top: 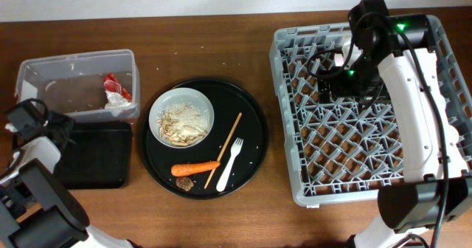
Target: Sort waste into correct bins and load items into the dishwasher rack
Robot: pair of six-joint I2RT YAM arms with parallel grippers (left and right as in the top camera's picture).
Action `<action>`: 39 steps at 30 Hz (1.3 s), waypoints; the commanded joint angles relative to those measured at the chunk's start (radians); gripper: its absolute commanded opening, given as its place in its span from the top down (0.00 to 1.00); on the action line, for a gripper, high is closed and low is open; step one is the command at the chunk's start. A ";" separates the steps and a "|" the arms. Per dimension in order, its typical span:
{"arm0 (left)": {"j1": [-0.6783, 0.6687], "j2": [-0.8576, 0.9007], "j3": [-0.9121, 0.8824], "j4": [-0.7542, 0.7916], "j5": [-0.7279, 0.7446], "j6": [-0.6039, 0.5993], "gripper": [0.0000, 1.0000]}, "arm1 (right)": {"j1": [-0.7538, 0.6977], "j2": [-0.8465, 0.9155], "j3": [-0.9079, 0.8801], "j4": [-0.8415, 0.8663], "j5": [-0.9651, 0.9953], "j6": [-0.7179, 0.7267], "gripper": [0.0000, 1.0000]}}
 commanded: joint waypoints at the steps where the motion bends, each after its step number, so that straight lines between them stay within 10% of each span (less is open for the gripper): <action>1: -0.007 0.014 -0.001 0.017 0.019 -0.003 0.99 | -0.003 0.002 0.002 0.000 0.013 0.001 0.01; 6: -0.007 -0.005 0.006 -0.036 0.019 0.041 0.99 | -0.003 0.002 0.002 -0.004 0.014 0.000 0.01; 14: -0.025 -0.286 0.039 -0.431 0.019 0.123 0.47 | -0.004 0.002 0.002 -0.023 0.022 0.000 0.01; 22: -0.417 -0.470 0.039 -0.578 0.022 0.235 0.34 | -0.037 0.002 0.002 -0.042 0.060 0.000 0.01; 30: -0.906 -0.375 0.136 -0.579 -0.122 0.375 0.01 | -0.278 0.002 -0.035 -0.042 -0.015 0.004 0.01; 39: -0.965 0.085 0.670 -0.934 0.021 0.385 0.01 | -0.283 0.002 -0.177 -0.017 -0.014 0.005 0.01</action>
